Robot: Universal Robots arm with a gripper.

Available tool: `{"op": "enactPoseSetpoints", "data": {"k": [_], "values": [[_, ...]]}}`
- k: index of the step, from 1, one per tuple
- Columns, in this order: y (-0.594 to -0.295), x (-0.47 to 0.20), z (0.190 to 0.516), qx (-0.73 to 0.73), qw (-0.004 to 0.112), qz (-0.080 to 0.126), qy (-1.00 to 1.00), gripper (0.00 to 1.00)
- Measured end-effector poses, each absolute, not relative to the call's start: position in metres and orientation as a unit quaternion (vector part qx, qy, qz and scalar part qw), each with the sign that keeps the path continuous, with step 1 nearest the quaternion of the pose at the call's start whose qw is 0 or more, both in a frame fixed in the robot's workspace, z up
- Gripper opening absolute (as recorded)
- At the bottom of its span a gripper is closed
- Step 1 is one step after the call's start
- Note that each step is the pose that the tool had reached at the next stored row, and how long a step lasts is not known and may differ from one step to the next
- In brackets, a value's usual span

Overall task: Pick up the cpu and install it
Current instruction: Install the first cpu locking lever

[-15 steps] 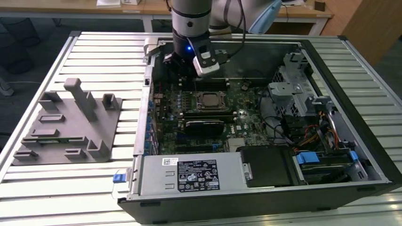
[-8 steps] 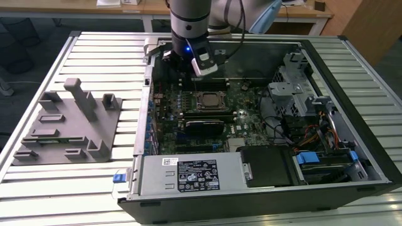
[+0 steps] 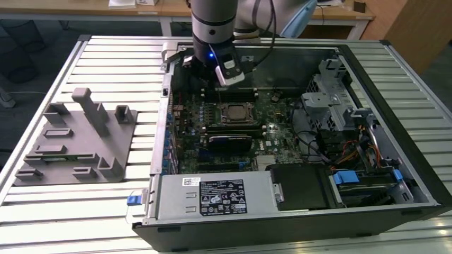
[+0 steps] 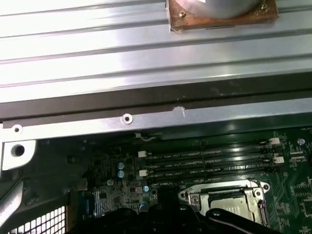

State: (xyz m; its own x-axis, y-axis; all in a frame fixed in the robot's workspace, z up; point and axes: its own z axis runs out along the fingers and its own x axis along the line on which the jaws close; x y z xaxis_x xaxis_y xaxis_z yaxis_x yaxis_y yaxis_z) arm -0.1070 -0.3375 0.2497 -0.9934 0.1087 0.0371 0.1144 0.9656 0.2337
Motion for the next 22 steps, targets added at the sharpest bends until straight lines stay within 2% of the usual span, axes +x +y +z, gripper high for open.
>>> {"op": "enactPoseSetpoints", "data": {"k": [19,22], "values": [[-0.338,-0.075,0.250,-0.058,0.012,-0.117,-0.991,0.11],[-0.338,-0.075,0.249,-0.061,0.009,-0.117,-0.991,0.11]]}}
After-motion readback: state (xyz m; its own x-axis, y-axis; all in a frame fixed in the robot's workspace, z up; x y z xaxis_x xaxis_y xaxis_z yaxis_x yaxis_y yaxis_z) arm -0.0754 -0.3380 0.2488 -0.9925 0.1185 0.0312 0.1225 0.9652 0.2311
